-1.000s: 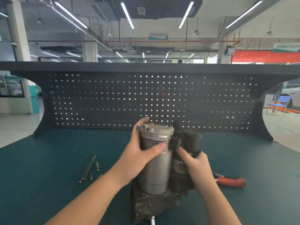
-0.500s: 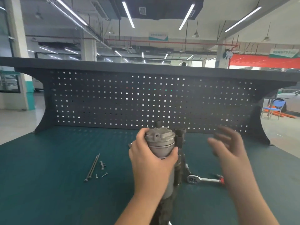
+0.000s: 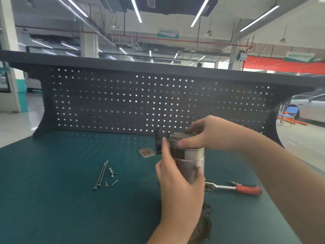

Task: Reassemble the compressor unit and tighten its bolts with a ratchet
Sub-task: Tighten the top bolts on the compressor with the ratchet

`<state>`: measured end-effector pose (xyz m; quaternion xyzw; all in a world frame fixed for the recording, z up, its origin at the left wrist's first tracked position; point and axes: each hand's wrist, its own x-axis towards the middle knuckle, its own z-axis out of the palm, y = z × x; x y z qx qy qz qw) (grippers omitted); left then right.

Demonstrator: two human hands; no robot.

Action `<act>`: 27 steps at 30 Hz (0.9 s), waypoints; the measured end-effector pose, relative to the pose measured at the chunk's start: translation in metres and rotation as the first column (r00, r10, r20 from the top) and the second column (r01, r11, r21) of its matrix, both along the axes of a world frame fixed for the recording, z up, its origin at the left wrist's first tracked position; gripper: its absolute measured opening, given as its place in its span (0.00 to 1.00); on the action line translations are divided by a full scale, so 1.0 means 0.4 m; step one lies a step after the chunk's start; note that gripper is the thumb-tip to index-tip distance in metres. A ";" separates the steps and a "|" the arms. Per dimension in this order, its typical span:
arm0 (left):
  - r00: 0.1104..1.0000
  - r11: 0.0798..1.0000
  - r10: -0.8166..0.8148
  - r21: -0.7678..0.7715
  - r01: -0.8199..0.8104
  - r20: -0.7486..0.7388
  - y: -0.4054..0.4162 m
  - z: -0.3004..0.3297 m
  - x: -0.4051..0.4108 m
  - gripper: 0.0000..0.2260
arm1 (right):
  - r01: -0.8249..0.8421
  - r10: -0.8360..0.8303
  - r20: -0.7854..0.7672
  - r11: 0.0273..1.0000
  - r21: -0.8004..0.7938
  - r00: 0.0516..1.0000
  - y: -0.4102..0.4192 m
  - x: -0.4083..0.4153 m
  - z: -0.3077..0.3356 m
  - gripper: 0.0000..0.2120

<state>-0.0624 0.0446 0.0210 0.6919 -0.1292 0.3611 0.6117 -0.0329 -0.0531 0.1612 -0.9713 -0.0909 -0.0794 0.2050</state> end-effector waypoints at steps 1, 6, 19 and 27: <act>0.998 0.998 -0.056 -0.006 0.056 -0.016 0.021 -0.002 0.011 0.44 | -0.020 0.020 -0.011 1.000 0.022 1.000 -0.009 0.009 0.001 0.35; 0.993 0.929 0.112 0.358 -0.091 -0.040 0.121 0.035 0.080 0.51 | -0.114 0.120 -0.050 0.987 0.111 0.992 -0.040 0.048 -0.004 0.30; 0.971 0.934 -0.230 0.266 0.240 -0.065 0.086 -0.014 0.084 0.42 | -0.382 0.406 -0.309 0.914 0.139 0.860 -0.091 0.033 0.042 0.28; 0.988 0.975 -0.138 0.183 0.122 0.072 0.058 -0.044 0.051 0.40 | -0.339 0.216 -0.516 0.928 -0.156 0.829 -0.005 0.020 0.115 0.34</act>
